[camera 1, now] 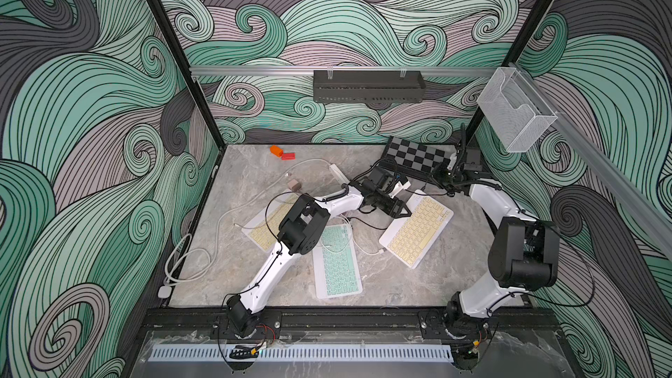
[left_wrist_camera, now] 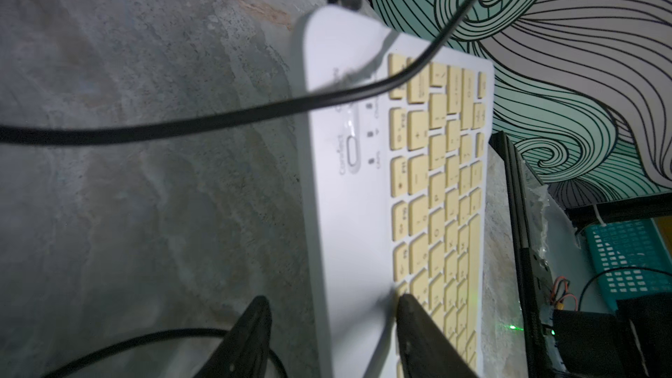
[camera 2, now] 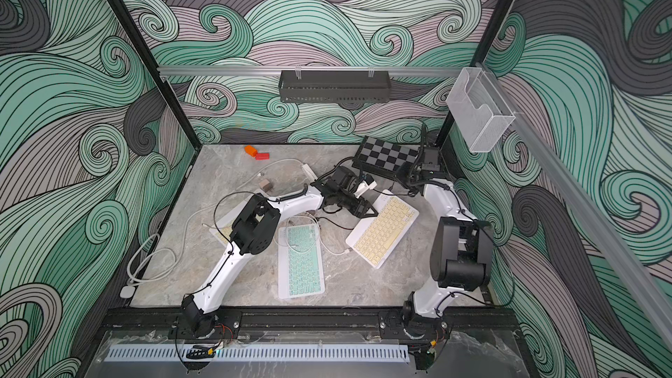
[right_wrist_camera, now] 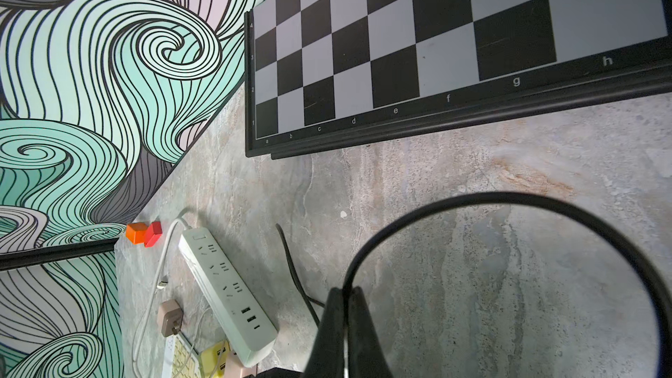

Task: Unplug the wireless keyboard
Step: Pick up the keyboard from the center of the board.

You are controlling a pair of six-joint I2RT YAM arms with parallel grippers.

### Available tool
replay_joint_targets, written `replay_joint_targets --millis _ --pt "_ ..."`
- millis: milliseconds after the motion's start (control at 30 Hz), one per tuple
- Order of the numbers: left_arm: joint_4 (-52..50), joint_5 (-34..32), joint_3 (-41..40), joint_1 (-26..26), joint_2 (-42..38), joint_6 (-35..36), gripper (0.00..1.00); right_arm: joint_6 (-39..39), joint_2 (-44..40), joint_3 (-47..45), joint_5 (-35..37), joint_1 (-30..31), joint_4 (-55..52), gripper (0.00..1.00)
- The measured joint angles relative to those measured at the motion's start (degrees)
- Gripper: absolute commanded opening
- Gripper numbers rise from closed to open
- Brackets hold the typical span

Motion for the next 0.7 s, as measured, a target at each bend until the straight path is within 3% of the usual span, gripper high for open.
replay_joint_targets --millis 333,467,500,600,700 --pt "9.6 5.8 -4.0 0.4 -0.8 -7.1 0.02 0.1 -0.1 0.0 -0.1 0.2 -0.7 0.00" --pt "10.7 7.3 -6.1 0.6 -2.6 -10.6 0.00 0.1 -0.1 -0.1 -0.2 0.5 -0.7 0.00" --pt "10.9 7.3 -6.5 0.6 -2.9 -10.9 0.00 0.0 -0.1 0.0 -0.3 0.5 -0.7 0.05" --pt "11.3 7.3 -7.8 0.6 -3.8 -11.2 0.00 -1.2 -0.1 0.0 -1.6 0.3 -0.6 0.33" --pt "11.3 7.3 -9.2 0.6 -5.1 -11.2 0.00 -3.7 -0.1 0.0 -5.6 -0.8 -0.5 0.46"
